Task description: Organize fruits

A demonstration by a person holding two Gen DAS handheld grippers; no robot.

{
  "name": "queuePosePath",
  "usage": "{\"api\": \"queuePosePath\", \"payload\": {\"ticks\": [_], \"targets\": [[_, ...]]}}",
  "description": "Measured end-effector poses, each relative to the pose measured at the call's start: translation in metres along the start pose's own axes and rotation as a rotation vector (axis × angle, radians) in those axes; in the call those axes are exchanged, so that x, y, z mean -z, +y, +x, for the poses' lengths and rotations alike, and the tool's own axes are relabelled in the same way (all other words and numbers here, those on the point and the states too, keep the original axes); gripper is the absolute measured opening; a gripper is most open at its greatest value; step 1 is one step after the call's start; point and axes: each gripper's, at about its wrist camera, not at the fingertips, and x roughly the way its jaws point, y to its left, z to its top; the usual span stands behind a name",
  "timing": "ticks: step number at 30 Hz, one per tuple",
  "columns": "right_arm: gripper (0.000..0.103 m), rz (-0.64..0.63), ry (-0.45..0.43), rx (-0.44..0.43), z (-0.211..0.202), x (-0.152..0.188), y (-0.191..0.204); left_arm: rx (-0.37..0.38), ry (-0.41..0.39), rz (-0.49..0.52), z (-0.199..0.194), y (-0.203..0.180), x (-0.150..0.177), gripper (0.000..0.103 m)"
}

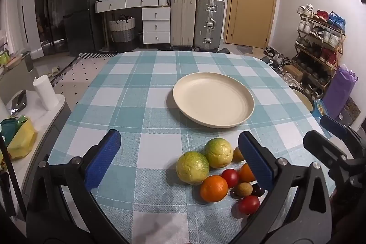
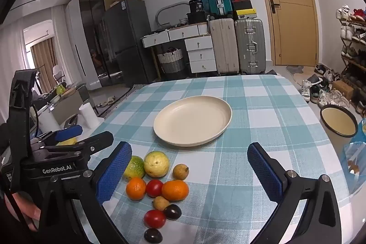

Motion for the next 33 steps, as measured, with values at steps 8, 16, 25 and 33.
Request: {"api": "queuePosePath", "payload": {"ticks": [8, 16, 25, 33], "targets": [[0.103, 0.017, 0.005, 0.000, 0.003, -0.001, 0.001, -0.006, -0.019, 0.009, -0.004, -0.002, 0.002, 0.103], [0.103, 0.018, -0.006, 0.005, -0.001, 0.000, -0.002, 0.001, -0.023, -0.002, -0.007, -0.004, 0.005, 0.103], [0.103, 0.020, -0.006, -0.001, -0.002, 0.001, -0.002, 0.009, -0.015, -0.006, -0.002, -0.002, 0.007, 0.102], [0.103, 0.024, -0.003, -0.005, -0.002, 0.001, -0.003, 0.016, -0.008, -0.013, 0.002, -0.001, 0.009, 0.102]]}}
